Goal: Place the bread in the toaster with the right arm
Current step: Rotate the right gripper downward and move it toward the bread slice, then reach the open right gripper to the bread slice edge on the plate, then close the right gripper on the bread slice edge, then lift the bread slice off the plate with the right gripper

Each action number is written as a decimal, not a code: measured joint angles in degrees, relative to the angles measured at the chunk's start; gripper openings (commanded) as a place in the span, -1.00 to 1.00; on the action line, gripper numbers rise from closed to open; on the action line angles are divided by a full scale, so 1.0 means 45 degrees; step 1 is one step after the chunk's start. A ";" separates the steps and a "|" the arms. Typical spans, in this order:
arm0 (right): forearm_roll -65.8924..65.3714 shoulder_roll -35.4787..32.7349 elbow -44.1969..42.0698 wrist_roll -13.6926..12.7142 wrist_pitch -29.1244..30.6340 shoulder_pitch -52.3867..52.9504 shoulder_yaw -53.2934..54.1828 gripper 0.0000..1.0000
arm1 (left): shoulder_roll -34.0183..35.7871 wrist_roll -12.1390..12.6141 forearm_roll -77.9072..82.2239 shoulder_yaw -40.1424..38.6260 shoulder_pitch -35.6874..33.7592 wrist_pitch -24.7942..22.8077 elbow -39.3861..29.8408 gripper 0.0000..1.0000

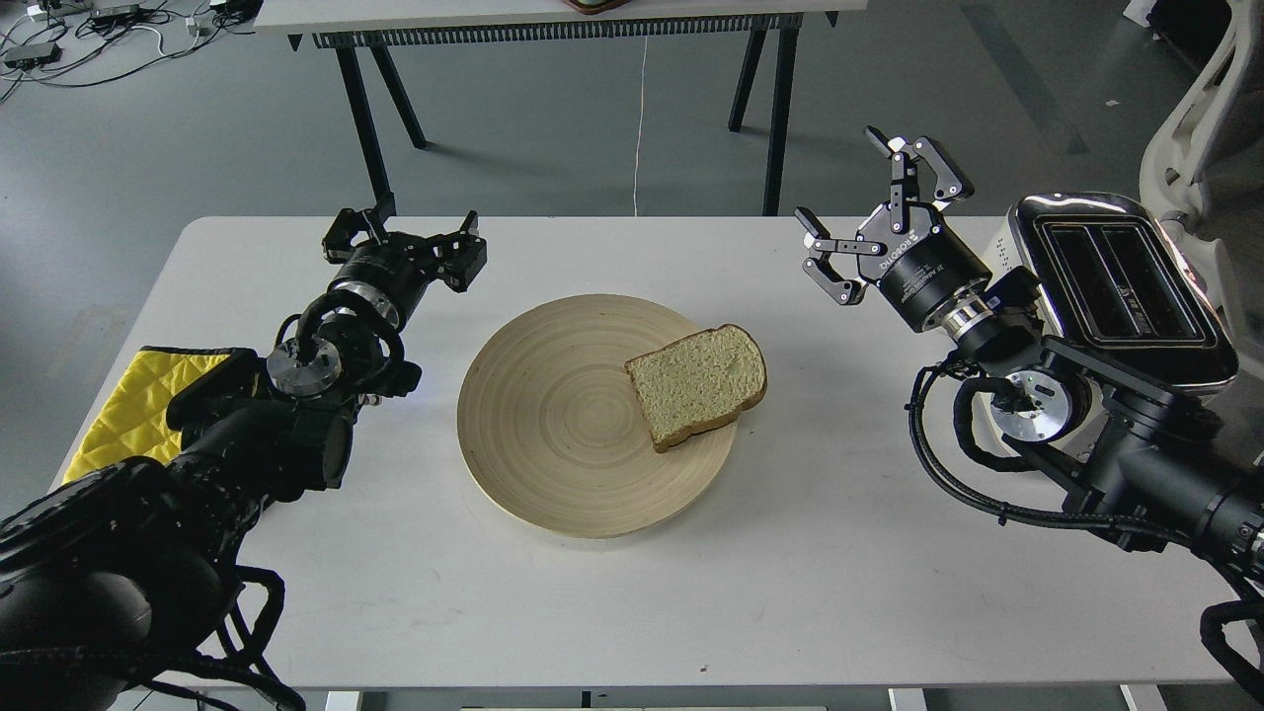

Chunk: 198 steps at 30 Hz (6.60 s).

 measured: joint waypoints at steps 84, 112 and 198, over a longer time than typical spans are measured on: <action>-0.6660 0.1419 0.2131 -0.2128 -1.1105 0.0336 -0.5858 0.49 | -0.0021 -0.0008 -0.0005 0.0000 0.0000 0.0000 0.0000 1.00; -0.6747 0.1576 0.2173 -0.2126 -1.1089 0.0274 -0.5942 -0.06 | -0.0021 -0.0009 0.0009 0.0000 0.0000 0.0000 0.0000 1.00; -1.0926 -1.0910 0.6764 -0.1976 -1.1828 0.7642 -1.0112 -0.74 | -0.0020 -0.0007 0.0000 0.0000 0.0000 0.0000 0.0000 1.00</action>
